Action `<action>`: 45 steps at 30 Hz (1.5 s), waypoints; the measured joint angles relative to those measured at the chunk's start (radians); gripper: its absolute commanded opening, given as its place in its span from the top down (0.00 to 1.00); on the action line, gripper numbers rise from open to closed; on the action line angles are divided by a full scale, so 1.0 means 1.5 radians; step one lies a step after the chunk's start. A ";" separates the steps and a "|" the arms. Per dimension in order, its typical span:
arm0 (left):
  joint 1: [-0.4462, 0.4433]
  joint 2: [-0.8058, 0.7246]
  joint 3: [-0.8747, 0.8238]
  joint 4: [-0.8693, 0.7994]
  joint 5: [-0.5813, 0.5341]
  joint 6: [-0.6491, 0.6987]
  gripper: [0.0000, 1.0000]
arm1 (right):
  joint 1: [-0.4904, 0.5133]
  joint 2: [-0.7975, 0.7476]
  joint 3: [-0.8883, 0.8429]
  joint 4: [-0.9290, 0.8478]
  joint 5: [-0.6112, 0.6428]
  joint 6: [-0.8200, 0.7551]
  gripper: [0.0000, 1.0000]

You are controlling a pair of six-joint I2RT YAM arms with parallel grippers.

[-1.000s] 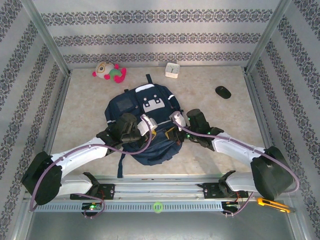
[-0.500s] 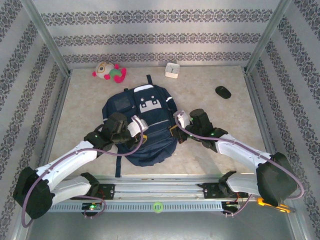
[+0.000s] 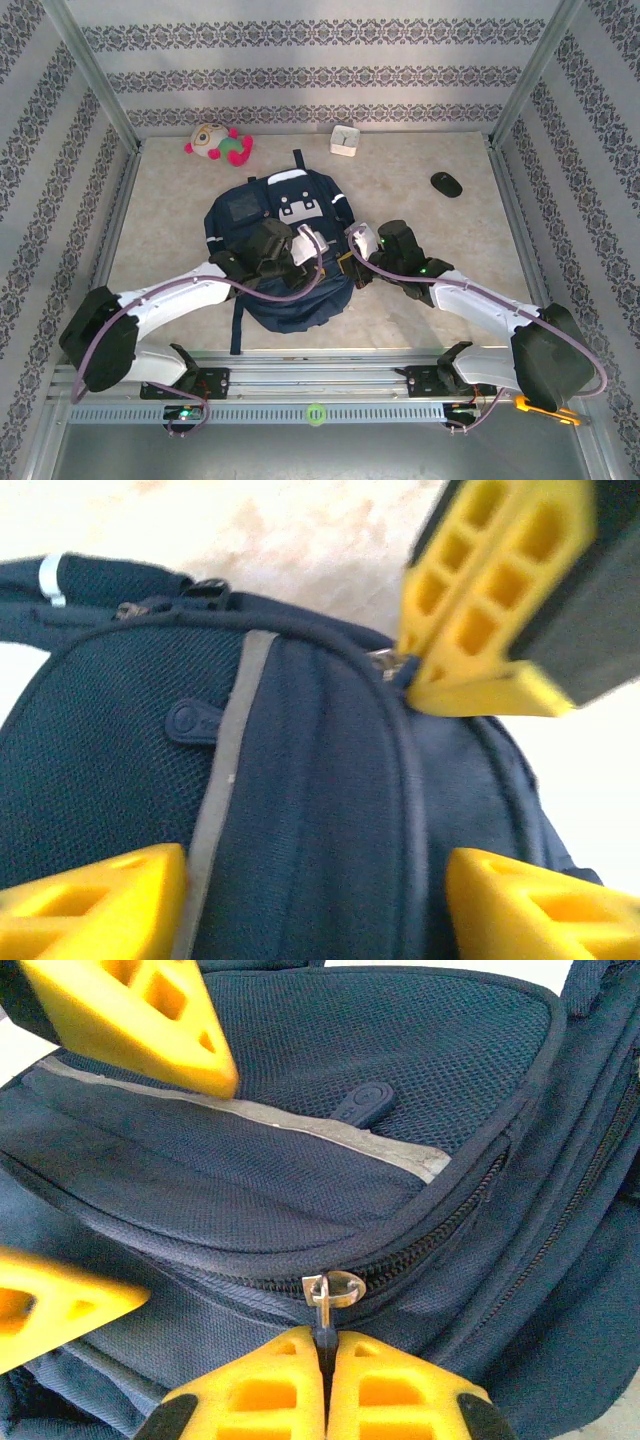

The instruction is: Pack the student bag

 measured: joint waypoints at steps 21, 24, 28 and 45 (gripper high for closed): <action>0.016 -0.091 -0.064 -0.026 0.116 0.223 1.00 | -0.076 0.109 0.012 0.101 -0.107 0.069 1.00; 0.019 -0.091 -0.064 -0.027 0.115 0.231 1.00 | -0.076 0.121 0.019 0.115 -0.111 0.074 1.00; 0.019 -0.091 -0.066 -0.024 0.115 0.232 1.00 | -0.076 0.120 0.019 0.117 -0.110 0.075 1.00; 0.010 -0.011 -0.013 -0.002 0.217 0.260 1.00 | -0.068 -0.070 -0.107 0.116 0.038 0.179 1.00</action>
